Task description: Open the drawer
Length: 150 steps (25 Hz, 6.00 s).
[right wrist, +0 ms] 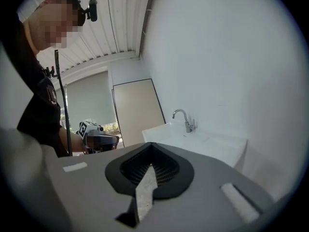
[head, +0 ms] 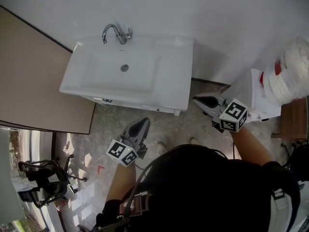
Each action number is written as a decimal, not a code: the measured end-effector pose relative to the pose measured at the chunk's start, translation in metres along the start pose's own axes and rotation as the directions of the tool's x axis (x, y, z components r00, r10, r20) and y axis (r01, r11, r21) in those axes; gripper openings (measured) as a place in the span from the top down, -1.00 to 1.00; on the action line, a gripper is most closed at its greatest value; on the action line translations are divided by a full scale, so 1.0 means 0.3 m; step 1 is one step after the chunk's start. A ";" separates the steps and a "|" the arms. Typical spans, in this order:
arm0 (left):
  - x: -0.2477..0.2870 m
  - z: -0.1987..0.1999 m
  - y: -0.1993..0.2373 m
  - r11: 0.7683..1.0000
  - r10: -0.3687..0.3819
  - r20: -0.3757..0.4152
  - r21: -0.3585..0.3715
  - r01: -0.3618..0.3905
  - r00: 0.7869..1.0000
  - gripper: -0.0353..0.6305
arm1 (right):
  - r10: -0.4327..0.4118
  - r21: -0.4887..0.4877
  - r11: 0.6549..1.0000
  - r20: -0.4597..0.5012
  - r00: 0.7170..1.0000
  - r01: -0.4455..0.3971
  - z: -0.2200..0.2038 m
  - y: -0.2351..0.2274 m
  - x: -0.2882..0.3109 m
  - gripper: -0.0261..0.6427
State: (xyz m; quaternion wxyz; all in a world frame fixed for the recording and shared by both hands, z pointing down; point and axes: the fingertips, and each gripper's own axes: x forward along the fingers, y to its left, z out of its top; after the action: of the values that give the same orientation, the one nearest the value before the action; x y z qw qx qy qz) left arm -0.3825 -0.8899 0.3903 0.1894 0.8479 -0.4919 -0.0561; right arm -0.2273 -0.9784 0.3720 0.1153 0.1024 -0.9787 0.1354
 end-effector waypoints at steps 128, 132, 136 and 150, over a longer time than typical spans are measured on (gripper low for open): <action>0.215 -1.616 1.019 0.924 0.318 -0.404 -0.072 -0.376 0.858 0.48 | -0.009 -0.031 1.000 -0.178 0.984 0.003 -1.377 -0.132 0.496 0.94; 0.189 -1.622 1.003 0.922 0.316 -0.409 -0.081 -0.379 0.856 0.48 | -0.009 -0.032 0.999 -0.174 0.985 0.004 -1.365 -0.138 0.506 0.94; 0.168 -1.632 0.984 0.923 0.310 -0.415 -0.084 -0.376 0.855 0.48 | -0.004 -0.033 0.999 -0.175 0.985 -0.001 -1.364 -0.137 0.513 0.94; 0.107 -1.654 0.942 0.926 0.293 -0.436 -0.091 -0.366 0.851 0.48 | -0.002 -0.034 0.999 -0.176 0.984 -0.005 -1.361 -0.141 0.525 0.94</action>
State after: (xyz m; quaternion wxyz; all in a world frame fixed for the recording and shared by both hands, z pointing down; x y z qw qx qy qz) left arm -0.4562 -0.9110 0.9571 0.3680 0.7237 -0.5720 0.1168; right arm -0.2868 -0.9270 0.8046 0.2031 0.0873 -0.9669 0.1273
